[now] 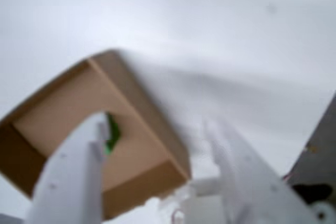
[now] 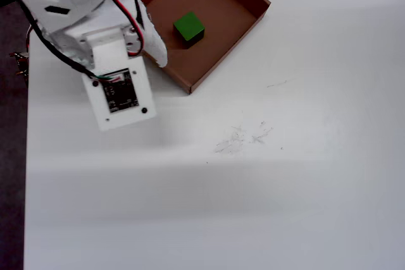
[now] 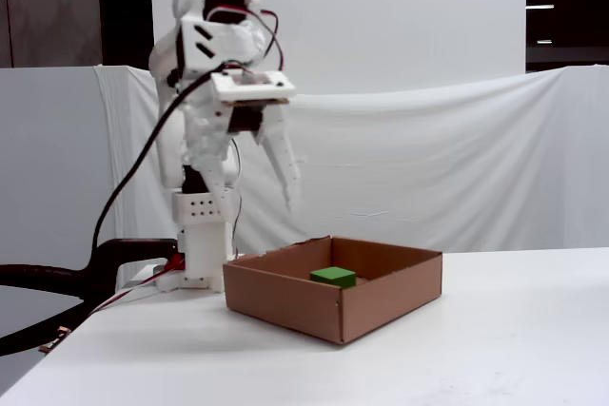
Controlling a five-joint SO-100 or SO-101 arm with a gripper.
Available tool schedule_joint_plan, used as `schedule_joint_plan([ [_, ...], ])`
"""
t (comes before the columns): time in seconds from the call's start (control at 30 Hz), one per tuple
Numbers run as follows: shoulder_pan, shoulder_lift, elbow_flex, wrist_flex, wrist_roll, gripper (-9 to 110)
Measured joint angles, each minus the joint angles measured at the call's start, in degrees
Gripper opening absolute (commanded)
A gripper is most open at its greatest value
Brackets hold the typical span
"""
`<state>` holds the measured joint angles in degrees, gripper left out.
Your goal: Grasp a green cube and put it in a box.
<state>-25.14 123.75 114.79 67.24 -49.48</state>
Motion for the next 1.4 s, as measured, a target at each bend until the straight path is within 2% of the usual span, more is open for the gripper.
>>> schedule_joint_plan([
  [0.13, 6.9, 7.6, 7.7, -0.8, -5.2, 24],
  [0.2, 12.3, 16.4, 18.2, -2.7, -9.4, 24],
  [0.27, 12.9, 17.9, 19.5, -3.1, -9.9, 24],
  [0.4, 16.2, 33.7, 37.4, -3.1, -12.8, 24],
  [0.57, 17.0, 44.2, 47.6, -2.0, -13.0, 23],
  [0.8, 17.6, 52.7, 55.3, -1.8, -13.0, 22],
  [1.4, 19.2, 58.3, 55.8, 3.4, -13.0, 17],
])
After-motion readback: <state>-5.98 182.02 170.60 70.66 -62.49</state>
